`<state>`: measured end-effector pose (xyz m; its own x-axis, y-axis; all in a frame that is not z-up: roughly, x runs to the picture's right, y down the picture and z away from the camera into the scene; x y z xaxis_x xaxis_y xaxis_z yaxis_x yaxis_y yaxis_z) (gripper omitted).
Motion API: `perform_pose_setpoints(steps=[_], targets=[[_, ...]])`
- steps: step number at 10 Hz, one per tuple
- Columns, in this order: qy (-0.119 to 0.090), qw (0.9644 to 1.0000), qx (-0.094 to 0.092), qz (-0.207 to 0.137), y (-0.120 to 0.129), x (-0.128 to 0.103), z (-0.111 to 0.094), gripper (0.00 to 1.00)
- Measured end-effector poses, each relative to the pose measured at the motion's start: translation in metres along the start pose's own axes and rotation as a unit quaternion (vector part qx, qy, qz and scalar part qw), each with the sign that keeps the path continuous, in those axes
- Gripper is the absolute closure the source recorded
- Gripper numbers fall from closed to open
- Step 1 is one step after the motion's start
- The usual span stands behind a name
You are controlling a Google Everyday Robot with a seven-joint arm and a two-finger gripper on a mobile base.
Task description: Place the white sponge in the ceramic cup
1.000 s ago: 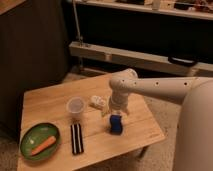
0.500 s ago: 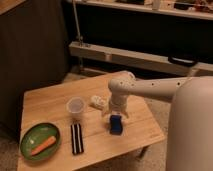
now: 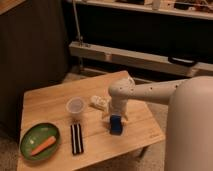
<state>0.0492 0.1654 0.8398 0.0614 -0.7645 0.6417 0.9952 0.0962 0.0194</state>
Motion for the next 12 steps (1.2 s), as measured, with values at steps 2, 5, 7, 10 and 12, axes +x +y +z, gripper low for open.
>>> perform_pose_setpoints(steps=[2,5,7,10,12], targets=[[0.005,0.9999,-0.010,-0.004,-0.006,0.001,0.005,0.20],[0.006,0.9998,-0.020,-0.003,-0.007,0.005,0.015,0.20],[0.003,0.9998,-0.020,0.004,-0.002,0.006,0.022,0.20],[0.007,0.9999,-0.008,0.012,0.007,0.010,0.026,0.21],[0.015,0.9998,0.002,0.009,0.004,0.012,0.025,0.37]])
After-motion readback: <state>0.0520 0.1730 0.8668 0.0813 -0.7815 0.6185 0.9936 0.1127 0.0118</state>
